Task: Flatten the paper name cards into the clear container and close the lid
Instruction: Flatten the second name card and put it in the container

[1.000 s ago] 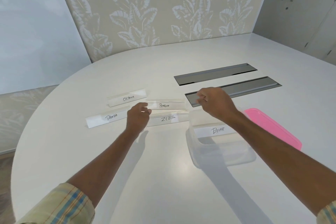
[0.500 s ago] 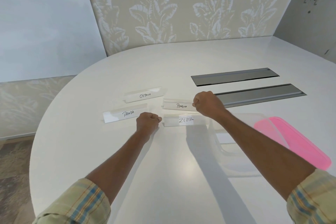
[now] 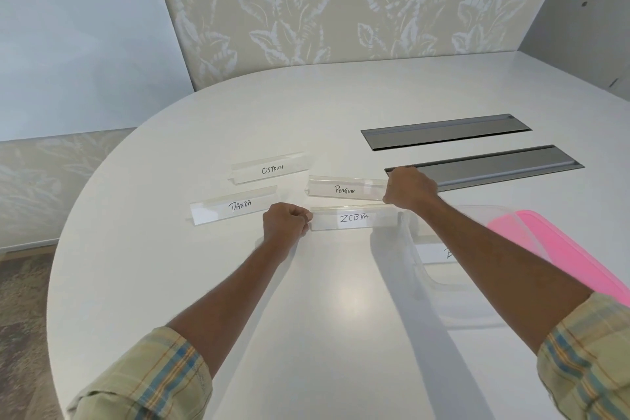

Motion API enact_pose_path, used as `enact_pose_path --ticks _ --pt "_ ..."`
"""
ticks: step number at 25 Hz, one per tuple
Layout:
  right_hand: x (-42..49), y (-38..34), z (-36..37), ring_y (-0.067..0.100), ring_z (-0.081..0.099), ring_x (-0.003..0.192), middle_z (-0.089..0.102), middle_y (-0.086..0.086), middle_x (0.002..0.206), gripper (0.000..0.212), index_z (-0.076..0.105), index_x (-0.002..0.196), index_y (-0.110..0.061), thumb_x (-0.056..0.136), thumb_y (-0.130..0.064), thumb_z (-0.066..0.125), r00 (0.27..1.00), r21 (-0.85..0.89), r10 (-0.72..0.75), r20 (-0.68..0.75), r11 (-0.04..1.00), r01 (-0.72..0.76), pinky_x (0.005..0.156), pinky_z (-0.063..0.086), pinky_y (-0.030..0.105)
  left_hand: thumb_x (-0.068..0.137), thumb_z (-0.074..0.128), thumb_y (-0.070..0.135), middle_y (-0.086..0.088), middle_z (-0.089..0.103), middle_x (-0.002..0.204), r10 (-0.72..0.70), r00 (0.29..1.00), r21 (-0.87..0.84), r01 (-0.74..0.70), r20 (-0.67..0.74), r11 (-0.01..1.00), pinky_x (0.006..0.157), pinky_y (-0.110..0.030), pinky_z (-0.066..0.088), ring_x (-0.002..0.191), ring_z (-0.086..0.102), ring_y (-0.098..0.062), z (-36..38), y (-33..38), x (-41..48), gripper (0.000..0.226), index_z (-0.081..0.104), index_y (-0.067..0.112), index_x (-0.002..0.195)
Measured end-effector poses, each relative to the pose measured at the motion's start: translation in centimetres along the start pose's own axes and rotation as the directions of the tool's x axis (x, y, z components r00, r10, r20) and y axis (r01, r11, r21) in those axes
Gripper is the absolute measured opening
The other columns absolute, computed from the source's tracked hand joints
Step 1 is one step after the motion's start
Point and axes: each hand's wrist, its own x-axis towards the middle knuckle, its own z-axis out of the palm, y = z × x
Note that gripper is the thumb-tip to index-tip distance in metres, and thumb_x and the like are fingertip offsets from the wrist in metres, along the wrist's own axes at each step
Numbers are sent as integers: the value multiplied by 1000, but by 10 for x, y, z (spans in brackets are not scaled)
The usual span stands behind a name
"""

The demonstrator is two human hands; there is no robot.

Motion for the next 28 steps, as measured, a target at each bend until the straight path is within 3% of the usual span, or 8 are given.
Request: enact_pose_path --ticks 5,9,12,19,24,28 --pt "3 4 5 31 59 89 59 -2 92 36 70 122 -19 87 -15 67 999 12 51 -11 999 -51 77 42 35 91 78 11 -13 77 69 20 1000 -2 -20 11 1000 50 -4 44 53 61 -14 -2 -1 -3 14 82 4 80" --pt "-2 2 7 31 60 86 54 -2 82 12 61 93 -16 85 -14 69 998 50 59 -28 997 -57 74 45 35 90 79 12 -18 80 78 20 1000 -8 -20 21 1000 55 -7 47 58 63 -17 -2 0 -6 12 83 5 81" --pt "-6 1 6 31 63 85 58 -2 82 21 51 78 -19 83 -13 70 997 71 66 -29 995 -64 70 45 33 89 80 11 -19 79 78 20 1000 -22 -20 14 1000 54 -7 48 59 64 -19 -2 0 -8 10 83 5 82" --pt "-13 -6 -9 31 63 79 59 0 74 19 56 76 -14 81 -11 74 996 103 71 -45 992 -66 55 34 25 87 84 10 -9 73 64 -7 1000 -98 5 -14 995 48 -10 50 56 62 -20 -13 6 -10 9 84 11 78" --pt "-28 -11 -31 31 68 85 69 3 83 9 72 90 -9 83 -14 77 997 150 50 -65 988 -40 70 46 29 83 87 12 -14 81 79 25 999 -157 -30 -37 987 83 -30 62 63 72 -20 -28 19 -14 11 85 21 77" --pt "-39 -9 -52 29 75 93 79 6 96 14 79 99 -13 87 -20 79 995 170 40 -96 985 -24 77 53 31 82 88 14 -13 81 79 79 996 -176 -87 -49 981 87 -33 62 63 71 -20 -38 33 -22 8 86 20 76"
